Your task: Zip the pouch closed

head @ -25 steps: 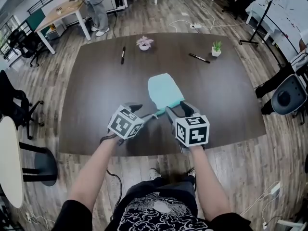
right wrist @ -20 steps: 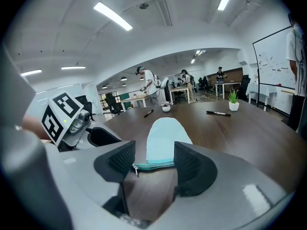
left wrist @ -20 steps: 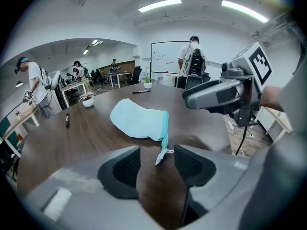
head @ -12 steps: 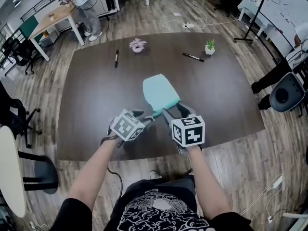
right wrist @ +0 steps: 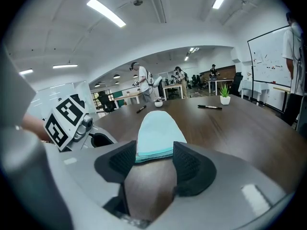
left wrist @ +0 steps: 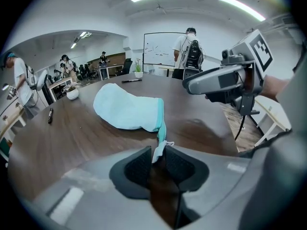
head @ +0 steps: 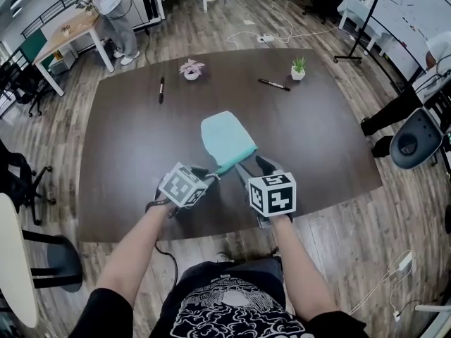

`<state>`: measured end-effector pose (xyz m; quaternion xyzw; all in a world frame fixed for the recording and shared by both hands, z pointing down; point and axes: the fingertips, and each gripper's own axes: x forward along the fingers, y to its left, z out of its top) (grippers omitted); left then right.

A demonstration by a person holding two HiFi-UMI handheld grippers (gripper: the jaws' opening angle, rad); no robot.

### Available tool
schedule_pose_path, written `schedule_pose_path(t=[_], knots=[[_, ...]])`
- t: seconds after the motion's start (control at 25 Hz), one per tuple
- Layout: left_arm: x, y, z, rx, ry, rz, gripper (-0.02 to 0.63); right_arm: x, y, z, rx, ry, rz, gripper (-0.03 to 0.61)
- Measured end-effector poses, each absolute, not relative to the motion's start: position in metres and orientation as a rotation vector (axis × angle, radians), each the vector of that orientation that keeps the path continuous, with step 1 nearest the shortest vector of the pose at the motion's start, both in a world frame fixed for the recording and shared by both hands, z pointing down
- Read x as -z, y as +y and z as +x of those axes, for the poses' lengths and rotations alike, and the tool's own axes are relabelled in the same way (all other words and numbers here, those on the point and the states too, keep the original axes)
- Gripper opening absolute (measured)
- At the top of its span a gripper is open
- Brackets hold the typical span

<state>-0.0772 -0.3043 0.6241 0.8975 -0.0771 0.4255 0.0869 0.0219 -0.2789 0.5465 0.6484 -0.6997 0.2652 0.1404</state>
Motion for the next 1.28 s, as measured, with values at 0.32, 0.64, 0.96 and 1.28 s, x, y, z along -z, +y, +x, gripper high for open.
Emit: schedule_pose_path(t=[0.32,0.64,0.96,1.28], knots=[[-0.617,-0.296,-0.075,-1.133,-0.180,2.570,0.023,-0.545,-0.279,0.023,-0.773,-2.015,1.860,0.238],[-0.593,-0.302,-0.075,-0.982,-0.246,2.501,0.021,-0.536,-0.280,0.017,-0.766,-2.053,1.817,0.238],[-0.571,-0.300,-0.075,-0.885,-0.283,2.476,0.021,-0.523,-0.278,0.013,-0.760,-2.097,1.772,0.238],[-0.555,-0.293,-0.076,-0.800,-0.283,2.454,0.021,-0.509,-0.275,0.004,-0.729,-2.124,1.725,0.222]])
